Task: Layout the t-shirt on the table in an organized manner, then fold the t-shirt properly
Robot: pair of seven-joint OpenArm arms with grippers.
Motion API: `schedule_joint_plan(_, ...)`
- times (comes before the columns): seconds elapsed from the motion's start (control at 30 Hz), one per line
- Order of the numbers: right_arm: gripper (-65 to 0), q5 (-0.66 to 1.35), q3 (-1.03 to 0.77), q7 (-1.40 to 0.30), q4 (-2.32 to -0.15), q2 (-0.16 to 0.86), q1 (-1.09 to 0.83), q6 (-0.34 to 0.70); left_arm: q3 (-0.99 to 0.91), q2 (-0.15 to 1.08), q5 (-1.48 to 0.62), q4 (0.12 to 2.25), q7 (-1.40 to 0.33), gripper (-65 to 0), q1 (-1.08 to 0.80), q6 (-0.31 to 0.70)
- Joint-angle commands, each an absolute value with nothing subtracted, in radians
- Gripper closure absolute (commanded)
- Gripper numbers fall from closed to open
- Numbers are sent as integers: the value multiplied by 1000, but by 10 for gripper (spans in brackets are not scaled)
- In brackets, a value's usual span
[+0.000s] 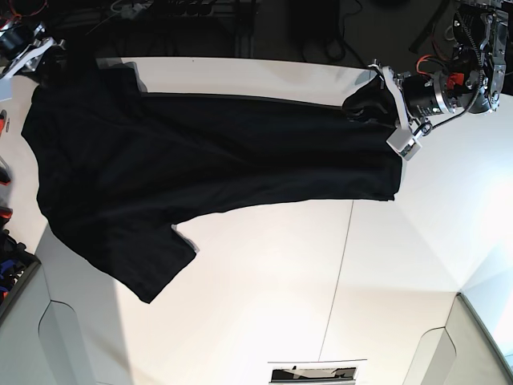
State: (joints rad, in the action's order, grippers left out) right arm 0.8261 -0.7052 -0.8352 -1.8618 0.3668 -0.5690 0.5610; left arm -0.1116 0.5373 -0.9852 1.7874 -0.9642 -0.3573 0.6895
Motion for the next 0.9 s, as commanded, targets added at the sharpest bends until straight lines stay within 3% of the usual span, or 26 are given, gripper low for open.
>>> schedule_joint_plan(0.0, 0, 832, -718, -811, -1876, 400, -556, 566, -120, 552, -989, 1792, -937, -168, -352, 698)
schedule_joint_plan(0.37, 0, 826, -691, -796, -1696, 549, -284, 566, -120, 552, -941, 1696, -886, -168, -352, 698)
schedule_joint_plan(0.87, 0, 774, -553, -741, -1517, 567, -64, 566, -120, 551, -900, 1691, -878, -168, -352, 698)
